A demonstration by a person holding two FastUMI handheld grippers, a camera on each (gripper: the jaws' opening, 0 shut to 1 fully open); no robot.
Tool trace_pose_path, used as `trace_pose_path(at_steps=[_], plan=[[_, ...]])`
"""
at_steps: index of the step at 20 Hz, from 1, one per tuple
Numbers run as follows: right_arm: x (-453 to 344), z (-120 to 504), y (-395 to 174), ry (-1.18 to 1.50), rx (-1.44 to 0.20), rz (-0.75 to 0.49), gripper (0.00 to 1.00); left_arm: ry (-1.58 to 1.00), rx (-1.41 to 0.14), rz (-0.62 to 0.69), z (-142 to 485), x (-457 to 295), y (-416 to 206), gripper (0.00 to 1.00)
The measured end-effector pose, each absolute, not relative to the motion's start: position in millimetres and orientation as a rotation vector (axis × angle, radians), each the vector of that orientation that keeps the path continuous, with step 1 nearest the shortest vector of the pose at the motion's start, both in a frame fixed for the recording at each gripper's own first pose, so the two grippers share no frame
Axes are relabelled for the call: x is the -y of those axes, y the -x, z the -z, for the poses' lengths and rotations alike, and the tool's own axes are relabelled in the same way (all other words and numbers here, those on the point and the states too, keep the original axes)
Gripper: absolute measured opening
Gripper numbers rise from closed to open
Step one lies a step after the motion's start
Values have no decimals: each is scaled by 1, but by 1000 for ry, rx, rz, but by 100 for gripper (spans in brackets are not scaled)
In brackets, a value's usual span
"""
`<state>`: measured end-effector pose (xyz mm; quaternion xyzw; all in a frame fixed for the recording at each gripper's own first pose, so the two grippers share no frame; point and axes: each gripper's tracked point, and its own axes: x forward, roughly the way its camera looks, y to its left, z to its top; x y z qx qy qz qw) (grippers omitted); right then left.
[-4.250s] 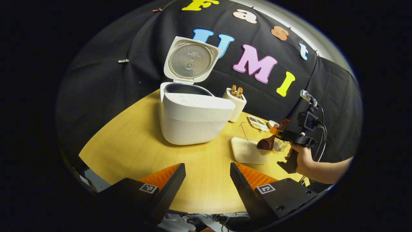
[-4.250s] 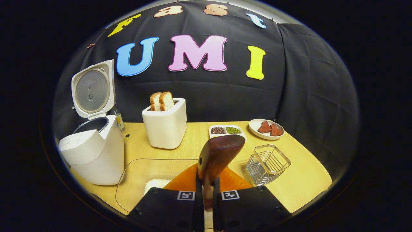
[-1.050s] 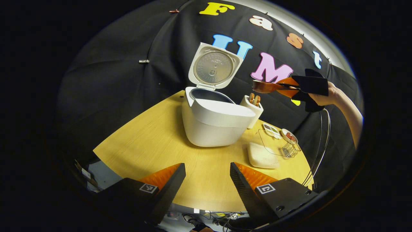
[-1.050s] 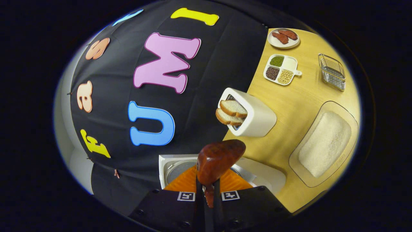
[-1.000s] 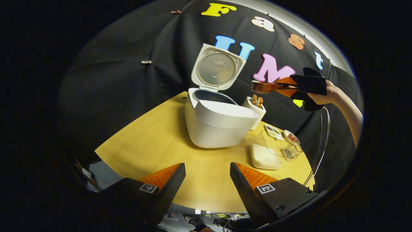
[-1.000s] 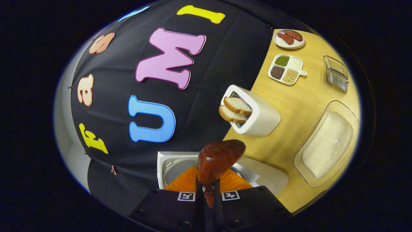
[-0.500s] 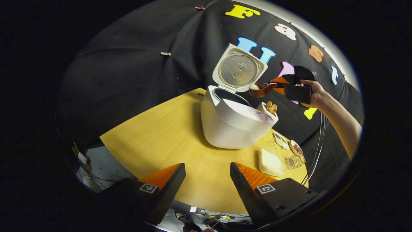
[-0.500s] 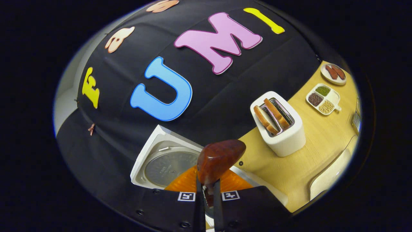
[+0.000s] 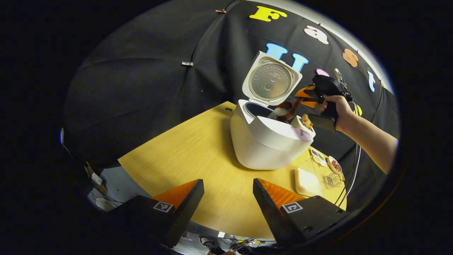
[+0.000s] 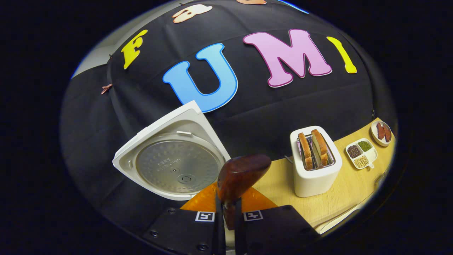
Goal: Close the left gripper, press the button to open the rice cooker; take a wooden spoon from the chopstick holder with the right hand, scoop a spoonful of rice and pour it into the rice cooker, then put the wooden spoon back into the chopstick holder.
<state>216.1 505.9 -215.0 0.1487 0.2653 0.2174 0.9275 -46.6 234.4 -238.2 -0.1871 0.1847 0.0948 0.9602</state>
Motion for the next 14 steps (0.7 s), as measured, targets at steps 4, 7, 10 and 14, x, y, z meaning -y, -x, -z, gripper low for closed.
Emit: trace_pose_path(at_steps=[4, 7, 10, 14], plan=[[-522, 216, -219, -213, -496, -485, 14, 369, -366, -204, 238, -241, 42, 96], [-534, 215, -217, -121, -440, -541, 14, 385, -366, -202, 238, -242, 39, 96], [-544, 214, -206, -21, -384, -624, 14, 385, -373, -202, 242, -241, 41, 96], [-553, 211, -193, 93, -316, -713, 14, 375, -384, -183, 246, -237, 44, 96]])
